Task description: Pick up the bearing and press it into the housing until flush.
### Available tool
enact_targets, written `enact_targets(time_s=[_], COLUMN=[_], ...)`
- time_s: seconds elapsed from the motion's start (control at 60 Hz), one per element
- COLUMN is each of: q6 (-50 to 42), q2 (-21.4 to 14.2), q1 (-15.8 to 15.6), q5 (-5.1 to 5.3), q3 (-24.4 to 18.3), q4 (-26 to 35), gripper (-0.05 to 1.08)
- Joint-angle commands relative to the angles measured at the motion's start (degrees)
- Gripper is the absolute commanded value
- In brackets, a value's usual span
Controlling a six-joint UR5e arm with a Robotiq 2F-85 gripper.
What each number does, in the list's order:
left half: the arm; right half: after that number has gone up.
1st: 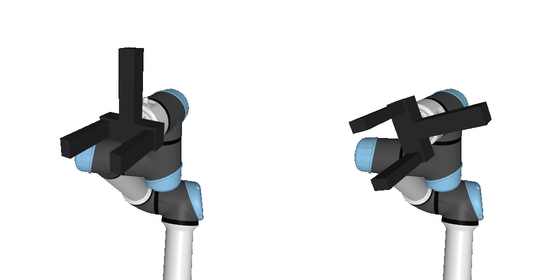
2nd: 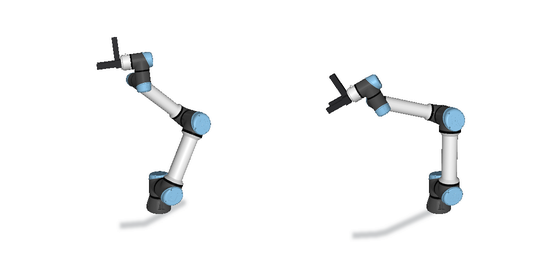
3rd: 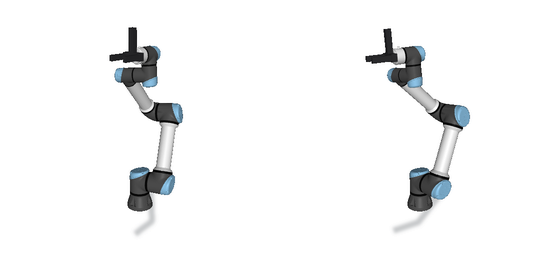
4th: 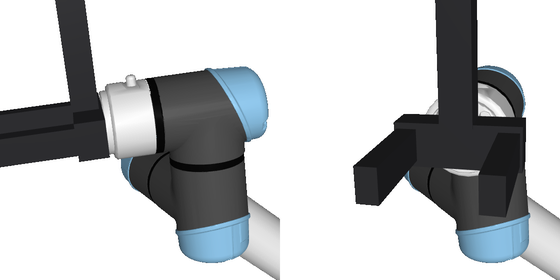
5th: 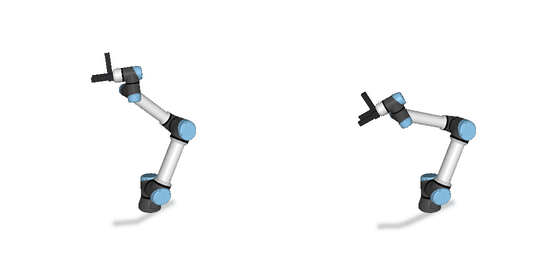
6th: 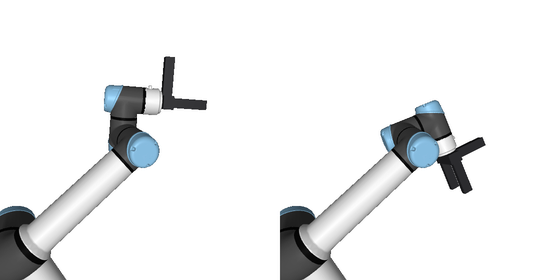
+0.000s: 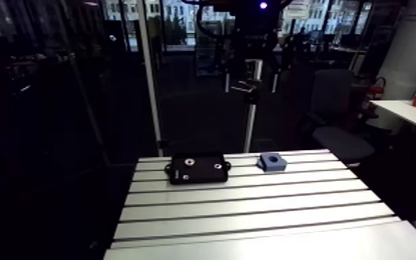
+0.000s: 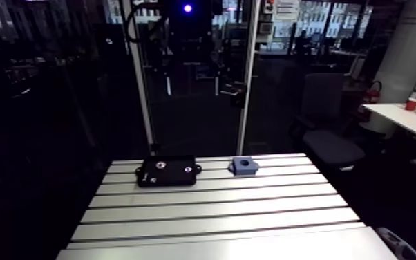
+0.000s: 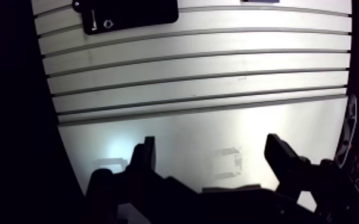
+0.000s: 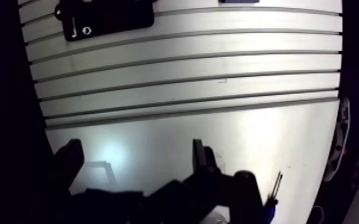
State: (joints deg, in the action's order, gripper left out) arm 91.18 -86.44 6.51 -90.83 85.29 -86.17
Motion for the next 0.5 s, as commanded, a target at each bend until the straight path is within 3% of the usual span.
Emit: enact_targets(time_s=[0.017, 0.5], q6=[0.6, 0.6], q2=[0.9, 0.9], q1=[-7.5, -7.8], q5=[0.43, 0.34], q3=[-4.2, -4.2], q4=[4.0, 3.5], gripper=[0.0, 0.0])
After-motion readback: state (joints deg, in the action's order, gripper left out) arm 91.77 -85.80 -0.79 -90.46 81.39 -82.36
